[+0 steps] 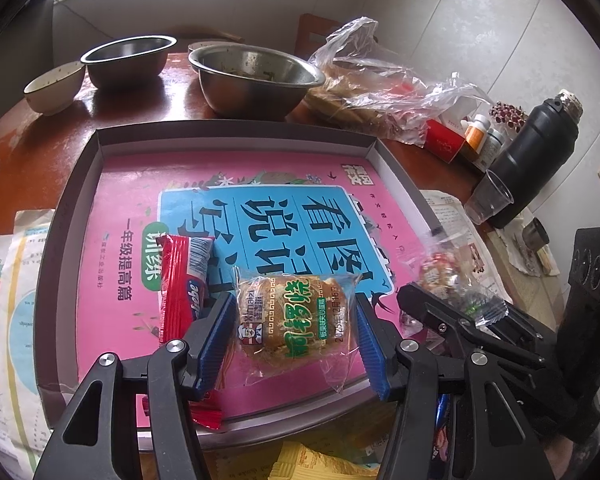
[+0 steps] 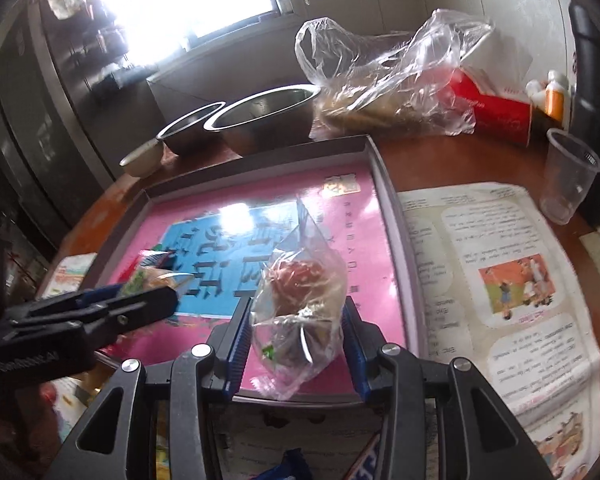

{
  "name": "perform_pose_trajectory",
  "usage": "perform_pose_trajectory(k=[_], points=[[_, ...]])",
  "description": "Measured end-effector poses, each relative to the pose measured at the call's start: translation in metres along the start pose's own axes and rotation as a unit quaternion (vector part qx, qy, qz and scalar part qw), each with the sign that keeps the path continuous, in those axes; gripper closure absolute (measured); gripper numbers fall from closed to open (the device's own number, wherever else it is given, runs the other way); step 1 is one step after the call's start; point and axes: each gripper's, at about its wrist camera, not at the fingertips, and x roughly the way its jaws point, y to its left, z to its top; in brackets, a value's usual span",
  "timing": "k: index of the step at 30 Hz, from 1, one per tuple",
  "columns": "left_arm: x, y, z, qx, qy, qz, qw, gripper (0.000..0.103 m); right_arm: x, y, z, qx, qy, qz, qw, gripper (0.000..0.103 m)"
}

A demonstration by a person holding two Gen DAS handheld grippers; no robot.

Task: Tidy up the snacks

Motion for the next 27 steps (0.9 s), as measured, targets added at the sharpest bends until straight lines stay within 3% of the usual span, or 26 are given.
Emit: perform_pose_trajectory(k=[27], points=[[0.011,0.0,-0.001,-0.005,0.011,0.007,0.9999,0.04,-0.006,-0.008,-0.001,0.005,-0.009,-0.014,1.0,0.06]])
